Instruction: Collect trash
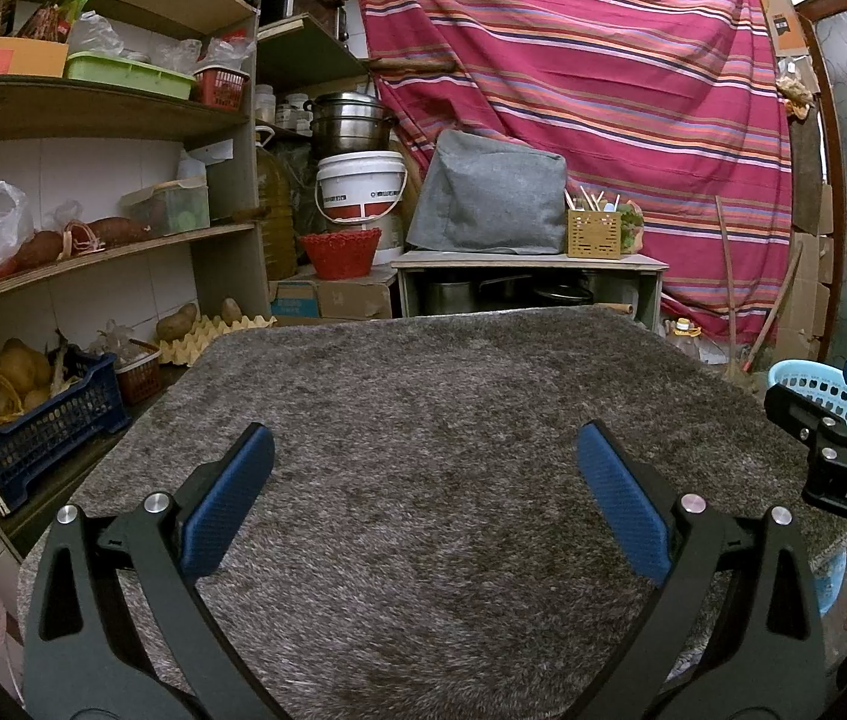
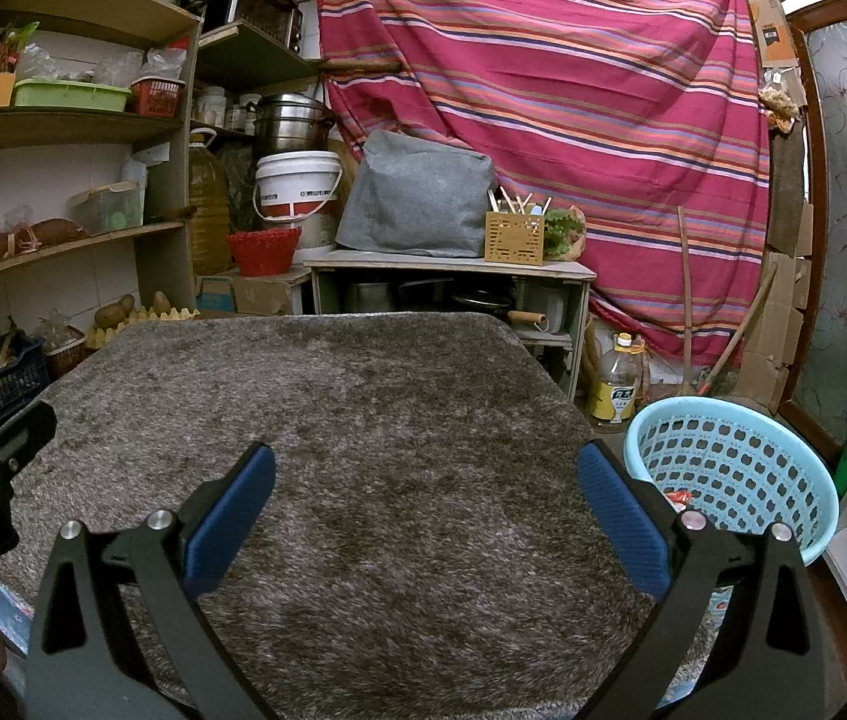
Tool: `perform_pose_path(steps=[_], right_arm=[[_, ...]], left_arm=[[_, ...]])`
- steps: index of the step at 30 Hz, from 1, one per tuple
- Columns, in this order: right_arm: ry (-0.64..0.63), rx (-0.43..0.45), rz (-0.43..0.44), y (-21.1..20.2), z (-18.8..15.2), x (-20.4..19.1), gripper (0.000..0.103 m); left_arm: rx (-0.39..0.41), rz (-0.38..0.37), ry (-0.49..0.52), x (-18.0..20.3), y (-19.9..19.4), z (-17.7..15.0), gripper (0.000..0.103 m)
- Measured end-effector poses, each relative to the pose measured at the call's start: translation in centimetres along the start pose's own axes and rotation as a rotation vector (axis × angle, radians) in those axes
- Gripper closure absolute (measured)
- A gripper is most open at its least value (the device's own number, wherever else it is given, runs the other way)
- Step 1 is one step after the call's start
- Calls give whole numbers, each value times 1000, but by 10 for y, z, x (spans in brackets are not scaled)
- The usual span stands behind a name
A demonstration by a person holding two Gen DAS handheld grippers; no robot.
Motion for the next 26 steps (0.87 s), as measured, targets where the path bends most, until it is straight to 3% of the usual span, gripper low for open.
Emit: perform_pose_path(steps=[26], right_arm=[[-1,-1,3,2,-1,-1,4]], left_arm=[[16,28,3,2,-6,8,5]])
Point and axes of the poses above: each gripper's, at about its wrist camera, not at the fingertips, and y roughly the way its jaws point, x to its right, z to its top, the point moved 7 cm from there along y, roughly the way its jaws point, and after that the axes turned 7 degrees about x, right-handed, at the moved point
